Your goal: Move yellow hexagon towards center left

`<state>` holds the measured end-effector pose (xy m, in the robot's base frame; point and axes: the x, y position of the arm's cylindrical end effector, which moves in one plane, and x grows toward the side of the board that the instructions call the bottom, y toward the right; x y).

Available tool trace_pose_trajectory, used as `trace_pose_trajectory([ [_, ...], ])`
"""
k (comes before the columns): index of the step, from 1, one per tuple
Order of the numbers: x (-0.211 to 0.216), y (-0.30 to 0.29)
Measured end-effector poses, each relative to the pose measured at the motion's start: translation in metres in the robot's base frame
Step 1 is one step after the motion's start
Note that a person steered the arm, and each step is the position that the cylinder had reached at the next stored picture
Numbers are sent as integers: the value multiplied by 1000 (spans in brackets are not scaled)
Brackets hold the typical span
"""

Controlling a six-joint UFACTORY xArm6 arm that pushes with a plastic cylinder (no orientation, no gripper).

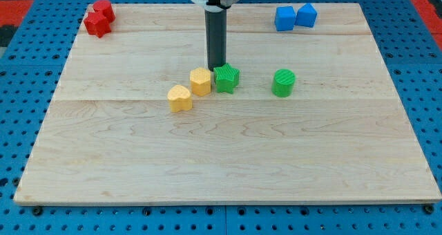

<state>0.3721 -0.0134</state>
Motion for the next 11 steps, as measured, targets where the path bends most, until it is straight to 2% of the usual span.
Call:
trace_pose_trajectory([
  [2, 6, -43],
  [4, 52, 18],
  [5, 76, 17],
  [6, 73, -29],
  [7, 65, -103],
  [8, 64, -122],
  [9, 34, -76],
  [10, 20, -56],
  [11, 8, -99],
])
